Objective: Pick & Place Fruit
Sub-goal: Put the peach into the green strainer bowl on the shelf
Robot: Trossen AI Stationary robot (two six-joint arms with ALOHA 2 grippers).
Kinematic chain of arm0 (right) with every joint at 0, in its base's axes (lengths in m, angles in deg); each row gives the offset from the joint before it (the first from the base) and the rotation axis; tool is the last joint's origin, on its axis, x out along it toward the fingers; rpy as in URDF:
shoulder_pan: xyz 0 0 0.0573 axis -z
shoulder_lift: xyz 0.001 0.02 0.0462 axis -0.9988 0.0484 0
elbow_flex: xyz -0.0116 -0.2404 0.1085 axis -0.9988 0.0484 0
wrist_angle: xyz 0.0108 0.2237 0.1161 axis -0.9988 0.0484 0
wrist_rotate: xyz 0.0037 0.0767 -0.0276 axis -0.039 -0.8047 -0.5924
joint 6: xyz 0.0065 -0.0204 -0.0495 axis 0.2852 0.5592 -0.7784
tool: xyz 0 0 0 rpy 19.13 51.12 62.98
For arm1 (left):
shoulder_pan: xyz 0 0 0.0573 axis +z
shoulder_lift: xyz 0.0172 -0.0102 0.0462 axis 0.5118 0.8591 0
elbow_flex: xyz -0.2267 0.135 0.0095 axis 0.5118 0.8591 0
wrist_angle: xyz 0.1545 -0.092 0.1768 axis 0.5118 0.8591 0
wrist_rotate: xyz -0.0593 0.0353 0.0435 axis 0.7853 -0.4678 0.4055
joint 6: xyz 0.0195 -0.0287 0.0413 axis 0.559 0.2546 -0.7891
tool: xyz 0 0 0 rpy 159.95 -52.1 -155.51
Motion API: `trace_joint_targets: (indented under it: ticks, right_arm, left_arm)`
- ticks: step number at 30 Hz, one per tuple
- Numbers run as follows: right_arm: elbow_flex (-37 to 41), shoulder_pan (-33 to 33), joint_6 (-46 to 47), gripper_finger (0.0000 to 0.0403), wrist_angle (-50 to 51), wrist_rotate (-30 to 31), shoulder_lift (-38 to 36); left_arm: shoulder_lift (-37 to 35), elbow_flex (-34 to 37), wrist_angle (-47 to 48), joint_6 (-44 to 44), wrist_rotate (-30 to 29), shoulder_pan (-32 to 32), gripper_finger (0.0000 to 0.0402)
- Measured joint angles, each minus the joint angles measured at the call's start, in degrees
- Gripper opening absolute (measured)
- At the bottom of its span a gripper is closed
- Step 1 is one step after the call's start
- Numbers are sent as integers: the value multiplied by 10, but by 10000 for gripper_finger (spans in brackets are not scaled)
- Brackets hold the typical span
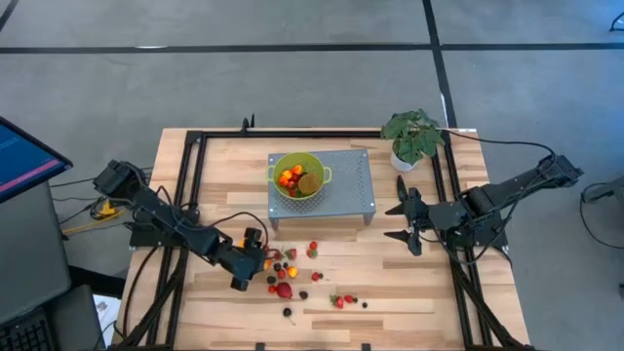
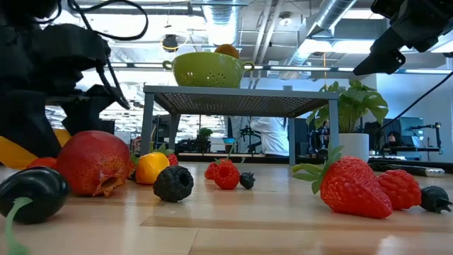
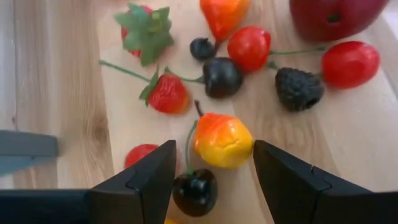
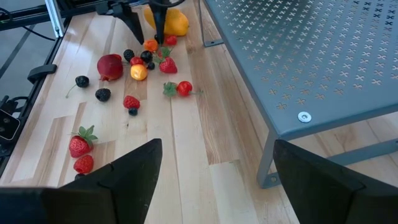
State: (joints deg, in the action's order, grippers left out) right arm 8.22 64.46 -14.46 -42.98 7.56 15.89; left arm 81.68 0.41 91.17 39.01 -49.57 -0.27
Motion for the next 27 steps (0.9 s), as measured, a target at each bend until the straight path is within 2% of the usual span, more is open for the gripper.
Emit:
trace_joint_targets:
  ticks: [9, 15, 27]
  right_arm:
    - [0, 0, 0, 301, 0, 0, 0]
    - [0, 0, 0, 301, 0, 0, 0]
    - [0, 0, 0, 301, 0, 0, 0]
  left_arm:
    - [0, 29, -44, 6, 2, 0, 210]
    - [0, 52, -110, 6, 4, 0, 210]
    - [0, 63, -142, 6, 5, 0, 200]
